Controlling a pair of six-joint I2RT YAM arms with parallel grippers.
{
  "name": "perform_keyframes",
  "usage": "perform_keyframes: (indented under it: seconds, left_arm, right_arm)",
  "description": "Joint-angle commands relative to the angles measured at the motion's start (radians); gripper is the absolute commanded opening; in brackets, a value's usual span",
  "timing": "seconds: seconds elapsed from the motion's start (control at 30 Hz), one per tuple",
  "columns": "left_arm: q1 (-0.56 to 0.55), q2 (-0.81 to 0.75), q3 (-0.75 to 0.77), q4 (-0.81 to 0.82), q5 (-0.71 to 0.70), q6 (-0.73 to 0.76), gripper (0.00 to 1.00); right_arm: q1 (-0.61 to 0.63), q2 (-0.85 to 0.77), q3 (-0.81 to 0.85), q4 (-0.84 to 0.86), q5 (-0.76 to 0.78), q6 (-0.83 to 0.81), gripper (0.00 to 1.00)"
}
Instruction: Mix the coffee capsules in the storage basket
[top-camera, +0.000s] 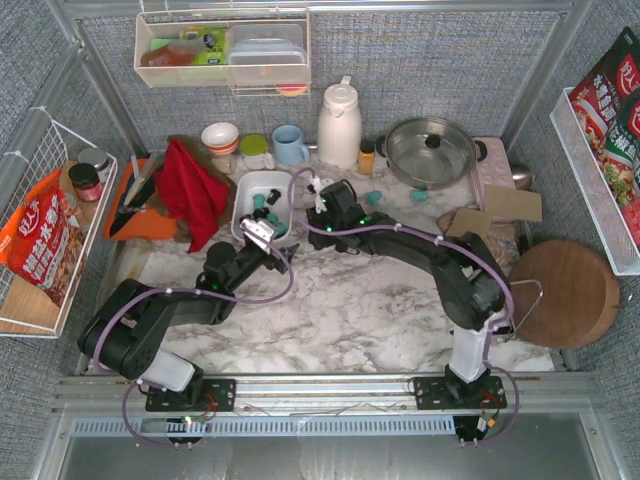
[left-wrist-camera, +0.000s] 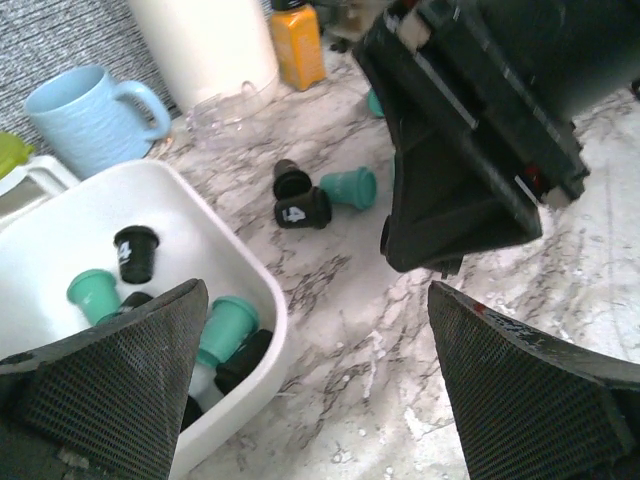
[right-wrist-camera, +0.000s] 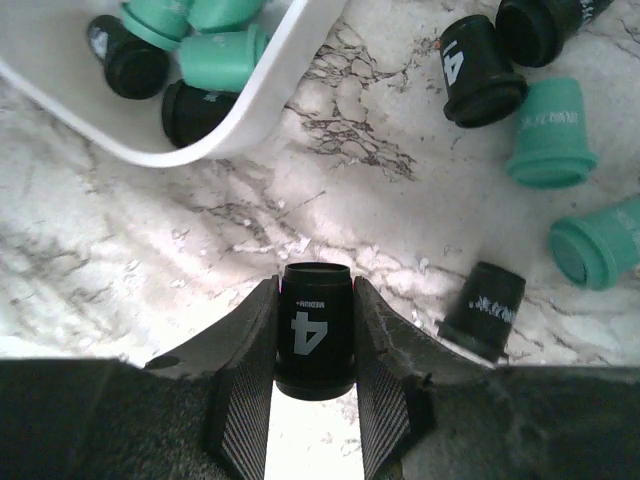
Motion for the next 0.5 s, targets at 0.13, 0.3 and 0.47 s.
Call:
perform_keyframes:
  seconds: [0.13,0.3,0.47]
  left_arm:
    - [-0.073,0.068,-0.049,0.297,0.076,0.075,0.99]
    - [-0.121,0.149,-0.064,0.483,0.084,0.092,0.99]
    - [-0.152,0.160,-0.046,0.487,0.097,0.108,0.99]
  right_arm:
    - [-0.018,-0.227,-0.258,0.342,-0.103,0.172,0.30]
    - [-0.018,-0.302,-0.406,0.528,-0.179,0.268,0.30]
    - [-0.019,-0.361,-0.477,0.609,-0.207,0.307,0.30]
